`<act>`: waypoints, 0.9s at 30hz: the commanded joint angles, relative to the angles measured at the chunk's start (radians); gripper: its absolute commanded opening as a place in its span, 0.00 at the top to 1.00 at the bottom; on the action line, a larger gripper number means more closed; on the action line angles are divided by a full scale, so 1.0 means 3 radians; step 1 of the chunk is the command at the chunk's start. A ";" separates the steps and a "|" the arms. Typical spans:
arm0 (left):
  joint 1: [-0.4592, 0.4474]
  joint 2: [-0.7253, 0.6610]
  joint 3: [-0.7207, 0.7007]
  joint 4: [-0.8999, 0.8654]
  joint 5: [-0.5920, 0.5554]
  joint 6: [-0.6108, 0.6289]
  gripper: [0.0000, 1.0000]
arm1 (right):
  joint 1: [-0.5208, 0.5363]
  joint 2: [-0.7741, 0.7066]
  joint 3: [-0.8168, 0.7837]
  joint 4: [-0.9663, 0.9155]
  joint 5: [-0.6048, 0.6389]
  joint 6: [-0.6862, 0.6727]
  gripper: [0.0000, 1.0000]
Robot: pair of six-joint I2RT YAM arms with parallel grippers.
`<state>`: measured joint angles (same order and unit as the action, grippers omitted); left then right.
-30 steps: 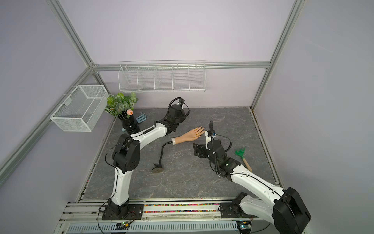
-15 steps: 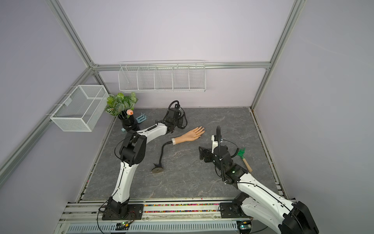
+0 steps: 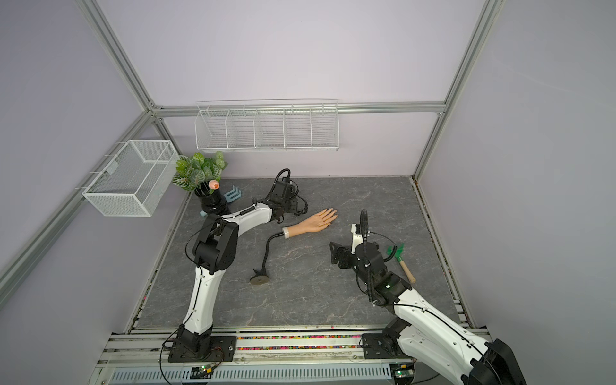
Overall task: Take off the watch
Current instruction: Place the watch at the center of the board, then reset both arms
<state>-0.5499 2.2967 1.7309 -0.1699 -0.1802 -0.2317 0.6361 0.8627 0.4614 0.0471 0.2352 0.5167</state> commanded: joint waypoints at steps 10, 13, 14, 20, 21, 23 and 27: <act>0.0007 -0.0444 -0.0396 0.0200 0.0151 -0.0176 0.35 | -0.0022 -0.0313 -0.0036 -0.0213 0.0059 0.0003 0.11; 0.0007 -0.0642 -0.0551 0.0298 0.0183 -0.0141 0.22 | -0.0028 -0.0320 -0.0021 -0.0230 0.0093 -0.0043 0.11; 0.0005 -0.0713 -0.0594 0.0319 0.0204 -0.0116 0.19 | -0.0027 -0.0315 -0.0012 -0.0236 0.0114 -0.0063 0.11; 0.0002 -0.1341 -0.0965 0.0496 0.0360 -0.0011 0.15 | -0.0072 -0.0289 0.0054 -0.0224 0.0297 -0.0317 0.11; 0.0002 -0.1478 -0.1061 0.0523 0.0370 -0.0009 0.15 | -0.0095 -0.0279 0.0067 -0.0216 0.0349 -0.0386 0.11; 0.0002 -0.1752 -0.1274 0.0582 0.0366 0.0006 0.15 | -0.0157 -0.0255 0.0083 -0.0175 0.0458 -0.0513 0.11; 0.0002 -0.2375 -0.1866 0.0747 0.0226 0.0001 0.16 | -0.0405 -0.0086 0.0078 0.0057 0.0636 -0.0770 0.11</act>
<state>-0.5499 1.6863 1.2713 0.0128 -0.0902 -0.2432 0.5594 0.8043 0.4690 0.0032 0.3538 0.3710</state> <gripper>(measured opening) 0.843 0.889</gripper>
